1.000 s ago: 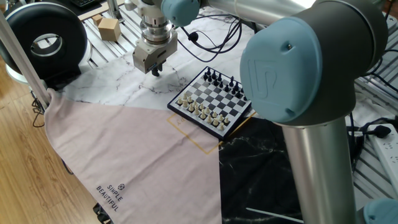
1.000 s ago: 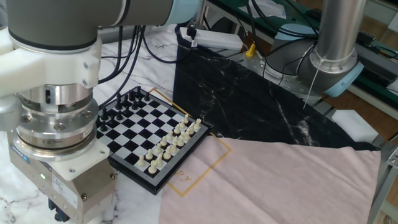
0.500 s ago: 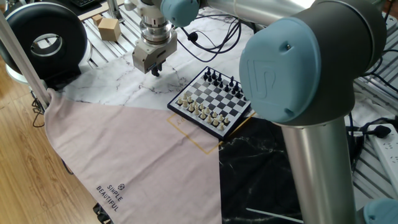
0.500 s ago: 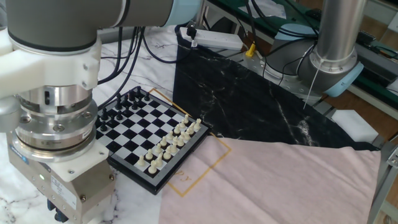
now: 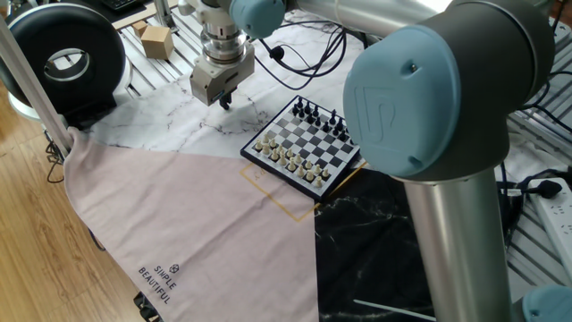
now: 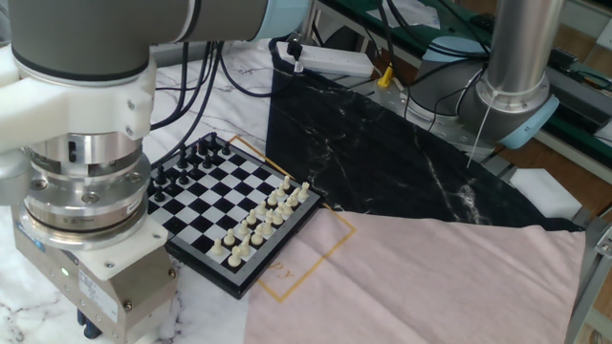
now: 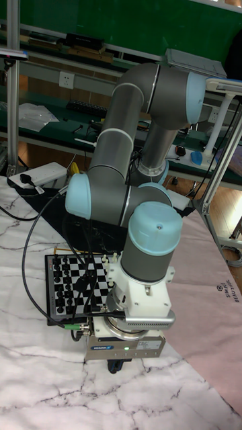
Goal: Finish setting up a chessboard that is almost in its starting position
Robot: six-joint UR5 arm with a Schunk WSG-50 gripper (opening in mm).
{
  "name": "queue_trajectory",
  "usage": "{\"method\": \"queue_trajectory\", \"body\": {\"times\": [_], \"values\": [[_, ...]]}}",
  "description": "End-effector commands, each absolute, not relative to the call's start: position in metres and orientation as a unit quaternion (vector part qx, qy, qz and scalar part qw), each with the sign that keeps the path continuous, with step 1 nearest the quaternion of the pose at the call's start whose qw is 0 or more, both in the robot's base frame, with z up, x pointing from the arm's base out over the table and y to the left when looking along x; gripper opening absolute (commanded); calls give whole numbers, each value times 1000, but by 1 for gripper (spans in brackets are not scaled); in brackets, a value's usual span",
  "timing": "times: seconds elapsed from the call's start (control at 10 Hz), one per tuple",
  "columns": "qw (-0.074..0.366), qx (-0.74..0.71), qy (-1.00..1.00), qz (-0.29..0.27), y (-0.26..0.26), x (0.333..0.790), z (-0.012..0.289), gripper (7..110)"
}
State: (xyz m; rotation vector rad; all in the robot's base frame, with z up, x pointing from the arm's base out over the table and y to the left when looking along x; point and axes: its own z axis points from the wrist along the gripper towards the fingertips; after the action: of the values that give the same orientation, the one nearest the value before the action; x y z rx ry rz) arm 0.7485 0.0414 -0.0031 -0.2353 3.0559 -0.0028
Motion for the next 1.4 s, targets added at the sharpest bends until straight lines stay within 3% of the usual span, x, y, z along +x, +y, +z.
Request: {"method": "queue_trajectory", "body": {"times": [0.0, 0.7, 1.3], "values": [[37, -68, 997, 2, 41, 748, -2, 7], [35, -76, 996, 13, 28, 735, 40, 7], [42, -106, 993, -2, -29, 688, 72, 7]]}}
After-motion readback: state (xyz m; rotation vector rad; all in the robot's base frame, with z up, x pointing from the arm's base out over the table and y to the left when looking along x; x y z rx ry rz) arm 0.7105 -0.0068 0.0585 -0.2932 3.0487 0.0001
